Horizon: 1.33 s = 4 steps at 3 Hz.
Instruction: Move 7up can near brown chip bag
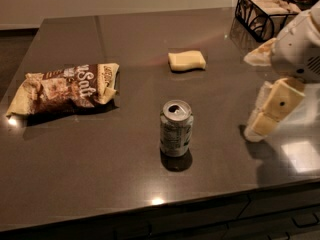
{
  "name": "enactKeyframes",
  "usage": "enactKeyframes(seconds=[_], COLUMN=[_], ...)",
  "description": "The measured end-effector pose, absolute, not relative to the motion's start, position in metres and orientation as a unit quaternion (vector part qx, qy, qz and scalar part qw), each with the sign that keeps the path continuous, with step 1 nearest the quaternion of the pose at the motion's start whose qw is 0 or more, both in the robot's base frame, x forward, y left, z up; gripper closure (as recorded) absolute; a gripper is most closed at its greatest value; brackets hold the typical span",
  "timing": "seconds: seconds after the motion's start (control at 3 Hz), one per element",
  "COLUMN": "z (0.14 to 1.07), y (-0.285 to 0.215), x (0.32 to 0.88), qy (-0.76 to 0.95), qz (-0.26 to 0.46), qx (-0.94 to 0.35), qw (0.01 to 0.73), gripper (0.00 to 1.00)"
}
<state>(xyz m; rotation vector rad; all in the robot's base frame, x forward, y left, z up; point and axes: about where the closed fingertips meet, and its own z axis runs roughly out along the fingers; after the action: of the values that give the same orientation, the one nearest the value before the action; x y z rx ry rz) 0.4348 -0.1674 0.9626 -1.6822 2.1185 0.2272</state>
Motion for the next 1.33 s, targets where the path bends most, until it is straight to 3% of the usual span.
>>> enactKeyframes(seconds=[0.33,1.33], z=[0.956,0.930], y=[-0.124,-0.040], x=[0.426,0.422], qy=[0.746,0.704], qz=[0.140,0.179], qx=[-0.602,-0.619], qw=[0.249,0.298], gripper=[0.00,0.00])
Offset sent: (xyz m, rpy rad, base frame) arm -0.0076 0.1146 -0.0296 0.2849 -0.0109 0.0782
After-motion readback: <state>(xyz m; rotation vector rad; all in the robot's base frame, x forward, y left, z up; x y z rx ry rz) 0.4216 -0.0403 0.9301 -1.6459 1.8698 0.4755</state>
